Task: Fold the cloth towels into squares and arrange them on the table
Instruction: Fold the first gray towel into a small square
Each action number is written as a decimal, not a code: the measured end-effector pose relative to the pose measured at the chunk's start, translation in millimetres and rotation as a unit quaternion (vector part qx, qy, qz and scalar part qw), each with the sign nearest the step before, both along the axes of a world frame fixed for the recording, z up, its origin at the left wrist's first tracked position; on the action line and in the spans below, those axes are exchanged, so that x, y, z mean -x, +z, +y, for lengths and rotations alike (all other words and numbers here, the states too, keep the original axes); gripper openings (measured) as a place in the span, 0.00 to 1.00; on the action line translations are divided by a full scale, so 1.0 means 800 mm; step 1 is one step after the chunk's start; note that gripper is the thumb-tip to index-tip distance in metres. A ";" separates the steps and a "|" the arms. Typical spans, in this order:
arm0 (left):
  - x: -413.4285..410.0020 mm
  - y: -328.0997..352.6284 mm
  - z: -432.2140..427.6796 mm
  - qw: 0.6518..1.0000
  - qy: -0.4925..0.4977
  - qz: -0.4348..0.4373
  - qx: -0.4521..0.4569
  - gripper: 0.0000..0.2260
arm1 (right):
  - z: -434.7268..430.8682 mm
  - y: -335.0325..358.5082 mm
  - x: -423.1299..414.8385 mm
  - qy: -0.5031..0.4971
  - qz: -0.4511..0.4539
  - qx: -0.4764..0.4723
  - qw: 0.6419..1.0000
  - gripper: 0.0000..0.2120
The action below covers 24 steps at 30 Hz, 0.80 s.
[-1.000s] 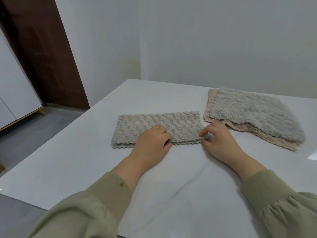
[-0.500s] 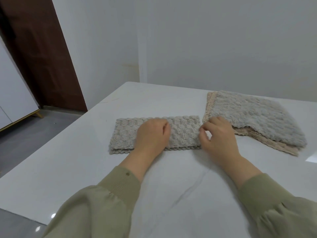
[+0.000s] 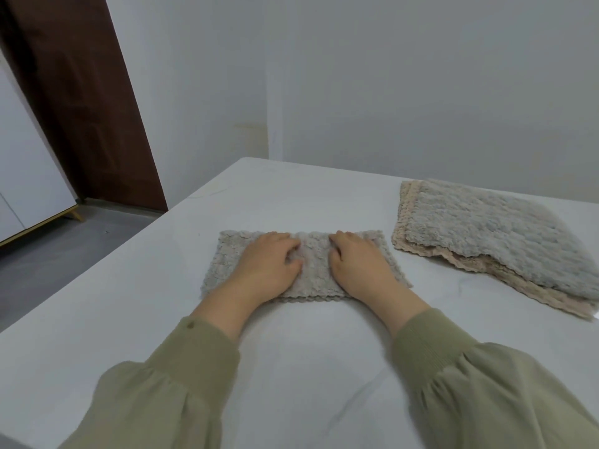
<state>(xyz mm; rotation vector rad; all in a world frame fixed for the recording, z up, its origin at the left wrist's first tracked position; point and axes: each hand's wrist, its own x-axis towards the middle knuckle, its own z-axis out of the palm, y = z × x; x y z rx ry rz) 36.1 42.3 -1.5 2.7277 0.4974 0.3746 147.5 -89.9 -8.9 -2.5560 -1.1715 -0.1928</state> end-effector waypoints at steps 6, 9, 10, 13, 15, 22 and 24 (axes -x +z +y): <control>0.083 0.014 0.043 0.993 -0.060 -0.047 0.086 0.12 | 0.001 0.001 0.000 0.002 0.031 0.117 0.993 0.27; 0.101 0.012 0.052 0.993 -0.053 -0.059 0.083 0.11 | 0.002 0.000 -0.001 -0.001 0.030 0.111 0.993 0.27; 0.104 0.013 0.052 0.993 -0.048 -0.058 0.089 0.12 | 0.002 0.000 -0.001 -0.002 0.031 0.109 0.994 0.28; 0.108 0.015 0.050 0.994 -0.040 -0.034 0.100 0.11 | 0.002 -0.001 -0.001 -0.006 0.031 0.098 0.995 0.27; 0.108 0.014 0.050 0.995 -0.041 -0.017 0.088 0.10 | 0.002 -0.002 -0.001 -0.008 0.032 0.089 0.995 0.27; 0.113 0.025 0.050 0.995 0.027 -0.024 0.093 0.15 | 0.002 0.001 0.004 -0.038 0.022 0.125 0.991 0.26; 0.096 0.030 0.036 0.991 0.071 -0.104 0.044 0.19 | 0.006 0.004 0.009 -0.046 0.018 0.084 0.995 0.24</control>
